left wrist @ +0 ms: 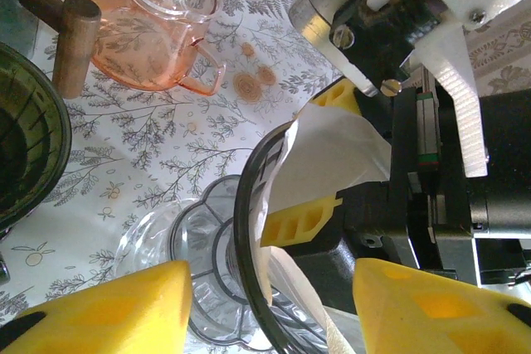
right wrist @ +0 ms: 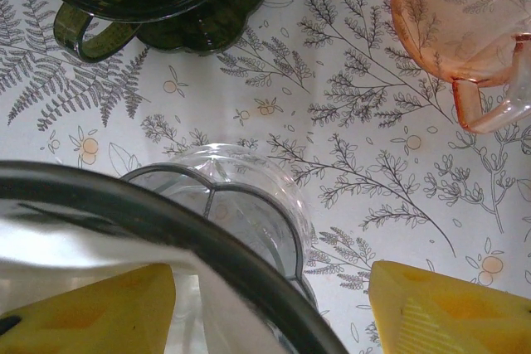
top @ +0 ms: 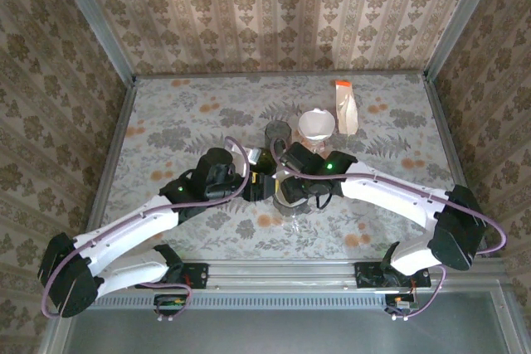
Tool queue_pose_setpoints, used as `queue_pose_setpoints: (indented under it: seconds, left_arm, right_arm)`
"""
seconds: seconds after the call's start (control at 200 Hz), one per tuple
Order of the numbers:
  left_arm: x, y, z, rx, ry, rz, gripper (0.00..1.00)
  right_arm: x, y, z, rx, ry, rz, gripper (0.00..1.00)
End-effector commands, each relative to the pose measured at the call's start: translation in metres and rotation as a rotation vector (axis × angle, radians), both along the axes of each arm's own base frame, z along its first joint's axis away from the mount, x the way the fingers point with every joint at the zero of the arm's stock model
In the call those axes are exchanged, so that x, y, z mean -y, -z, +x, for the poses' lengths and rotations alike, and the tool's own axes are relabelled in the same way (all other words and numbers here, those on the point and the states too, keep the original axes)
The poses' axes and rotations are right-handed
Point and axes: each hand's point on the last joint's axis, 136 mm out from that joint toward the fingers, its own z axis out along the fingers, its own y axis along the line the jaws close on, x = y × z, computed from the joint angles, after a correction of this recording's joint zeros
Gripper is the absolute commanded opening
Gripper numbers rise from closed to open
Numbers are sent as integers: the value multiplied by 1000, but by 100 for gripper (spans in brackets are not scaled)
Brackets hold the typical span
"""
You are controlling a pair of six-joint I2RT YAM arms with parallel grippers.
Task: Place the coffee filter in the dripper
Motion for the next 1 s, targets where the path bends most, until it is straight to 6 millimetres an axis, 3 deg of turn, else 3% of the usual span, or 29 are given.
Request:
queue_pose_setpoints:
  seconds: [0.0,0.505,0.84,0.995]
  left_arm:
    - [-2,4,-7,-20,11,0,59]
    - [-1,6,-4,-10,1,14,59]
    - [-5,9,-3,-15,-11,45,42]
    - [-9,15,-4,-32,-23,79,42]
  right_arm:
    - [1,11,-3,-26,19,-19,65]
    - [6,19,-5,-41,32,-57,65]
    - [3,15,-4,-33,29,-43,65]
    - [2,15,-4,-31,28,-40,65]
